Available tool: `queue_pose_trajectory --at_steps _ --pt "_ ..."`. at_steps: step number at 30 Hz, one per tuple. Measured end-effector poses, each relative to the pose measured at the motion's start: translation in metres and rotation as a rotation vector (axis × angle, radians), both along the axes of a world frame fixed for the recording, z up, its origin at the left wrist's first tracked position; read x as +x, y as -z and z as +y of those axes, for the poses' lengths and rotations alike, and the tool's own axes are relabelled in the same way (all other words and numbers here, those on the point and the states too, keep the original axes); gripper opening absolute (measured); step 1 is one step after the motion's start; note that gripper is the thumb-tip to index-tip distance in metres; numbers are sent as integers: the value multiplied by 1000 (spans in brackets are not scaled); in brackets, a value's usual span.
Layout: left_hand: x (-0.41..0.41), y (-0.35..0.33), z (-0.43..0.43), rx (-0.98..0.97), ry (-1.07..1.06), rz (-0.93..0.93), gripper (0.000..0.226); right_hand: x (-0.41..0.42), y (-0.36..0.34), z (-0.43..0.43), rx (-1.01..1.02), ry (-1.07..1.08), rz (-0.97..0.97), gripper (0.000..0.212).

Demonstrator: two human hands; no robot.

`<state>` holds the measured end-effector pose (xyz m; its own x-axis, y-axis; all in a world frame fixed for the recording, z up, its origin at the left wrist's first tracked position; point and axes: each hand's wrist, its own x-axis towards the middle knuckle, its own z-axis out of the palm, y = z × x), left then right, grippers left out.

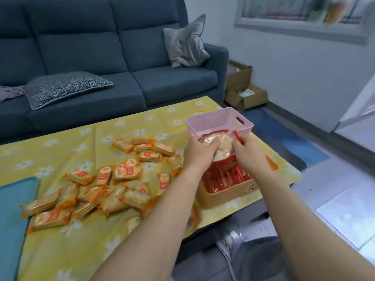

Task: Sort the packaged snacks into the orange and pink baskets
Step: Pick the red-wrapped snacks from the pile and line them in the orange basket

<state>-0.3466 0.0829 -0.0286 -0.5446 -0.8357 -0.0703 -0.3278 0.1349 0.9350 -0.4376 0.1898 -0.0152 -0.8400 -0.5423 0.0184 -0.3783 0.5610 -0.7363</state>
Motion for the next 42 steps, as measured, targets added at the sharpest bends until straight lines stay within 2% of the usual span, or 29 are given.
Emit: queue_pose_trajectory --at_steps 2,4,7,9,12,14,15,17,19,22,25,27,29,30,32,33,36,40,42 --pt "-3 15 -3 -281 9 -318 69 -21 21 5 279 -19 142 48" --pt "-1 21 -15 -288 -9 -350 68 -35 23 9 291 26 187 47" --pt "1 23 -36 -164 -97 -295 61 -58 18 19 185 172 132 47" --pt "4 30 -40 -49 -121 -329 73 -70 24 28 274 209 65 53" --pt "12 49 -27 306 -57 -195 89 -78 38 35 295 157 -126 53" --pt "11 51 -16 448 -5 -124 73 -74 38 33 215 108 -179 47" --pt "10 48 -13 449 7 -101 61 -69 37 31 193 94 -166 47" --pt "13 40 -12 413 -25 -91 56 -59 33 27 158 101 -125 40" --pt "27 29 -16 371 -71 -84 41 -48 32 22 134 93 -133 34" --pt "54 17 -23 352 -65 -98 15 -35 40 14 232 -21 -151 37" --pt "68 11 -23 371 -30 -148 17 -29 43 12 322 -60 -145 37" --pt "72 12 -26 298 -41 -207 40 -28 38 11 365 -17 16 43" --pt "75 17 -34 22 -55 -298 71 -21 30 7 289 26 183 47" --pt "75 19 -37 -121 -39 -326 75 -15 26 3 204 12 199 42" --pt "74 20 -36 -274 65 -341 71 1 21 -6 135 -61 161 37" --pt "73 19 -34 -307 129 -364 70 8 22 -11 171 -97 148 41" --pt "70 24 -29 -385 273 -450 86 16 23 -23 252 -160 127 46" --pt "67 23 -34 -436 292 -403 92 4 7 -22 135 -197 -37 28" --pt "64 21 -36 -450 321 -425 96 -7 -2 -13 25 -175 -178 11"
